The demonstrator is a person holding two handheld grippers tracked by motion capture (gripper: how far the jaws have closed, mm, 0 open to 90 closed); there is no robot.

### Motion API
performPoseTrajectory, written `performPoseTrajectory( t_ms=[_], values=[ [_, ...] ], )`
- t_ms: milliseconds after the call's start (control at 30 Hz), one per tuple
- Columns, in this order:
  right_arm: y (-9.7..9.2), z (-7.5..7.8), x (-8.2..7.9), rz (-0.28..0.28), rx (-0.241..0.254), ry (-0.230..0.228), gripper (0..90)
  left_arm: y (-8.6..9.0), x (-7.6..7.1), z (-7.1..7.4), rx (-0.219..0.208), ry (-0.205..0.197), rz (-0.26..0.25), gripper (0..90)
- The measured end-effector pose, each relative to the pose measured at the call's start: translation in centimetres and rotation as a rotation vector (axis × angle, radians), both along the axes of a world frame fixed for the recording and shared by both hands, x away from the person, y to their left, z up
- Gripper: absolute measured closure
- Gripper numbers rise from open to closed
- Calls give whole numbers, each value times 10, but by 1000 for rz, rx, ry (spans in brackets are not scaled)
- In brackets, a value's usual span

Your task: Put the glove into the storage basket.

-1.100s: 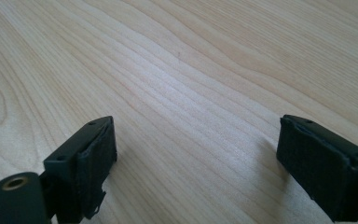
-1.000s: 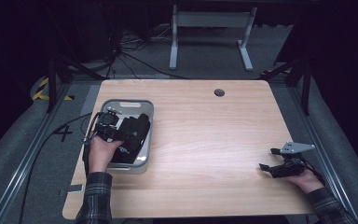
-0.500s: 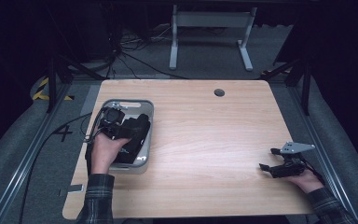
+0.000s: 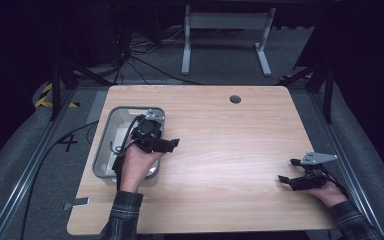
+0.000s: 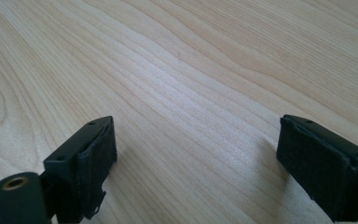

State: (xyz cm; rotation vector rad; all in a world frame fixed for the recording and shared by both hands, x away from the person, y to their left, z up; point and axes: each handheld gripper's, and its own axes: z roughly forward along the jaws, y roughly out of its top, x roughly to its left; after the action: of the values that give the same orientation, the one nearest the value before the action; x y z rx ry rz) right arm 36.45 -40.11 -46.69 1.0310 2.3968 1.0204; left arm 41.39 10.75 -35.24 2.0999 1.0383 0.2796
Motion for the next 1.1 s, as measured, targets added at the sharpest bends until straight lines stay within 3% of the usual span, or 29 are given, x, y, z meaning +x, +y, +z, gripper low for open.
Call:
performPoseTrajectory(
  t_ms=[267, 367, 600, 700, 867, 1100],
  values=[
    [0, 0, 0, 0, 0, 0, 125, -42, -15, -11, -22, -29, -80, 170],
    [0, 0, 0, 0, 0, 1, 125, -61, -25, -21, -42, -40, -122, 165],
    [0, 0, 0, 0, 0, 0, 125, -92, -39, -52, -20, -50, -164, 155],
    [0, 0, 0, 0, 0, 1, 125, -100, -42, -64, 5, -41, -181, 154],
    [0, 0, 0, 1, -1, 1, 123, -116, -43, -88, 51, 17, -227, 146],
    [0, 0, 0, 2, -1, 2, 120, -132, -46, -106, 118, 10, -263, 132]
  ],
)
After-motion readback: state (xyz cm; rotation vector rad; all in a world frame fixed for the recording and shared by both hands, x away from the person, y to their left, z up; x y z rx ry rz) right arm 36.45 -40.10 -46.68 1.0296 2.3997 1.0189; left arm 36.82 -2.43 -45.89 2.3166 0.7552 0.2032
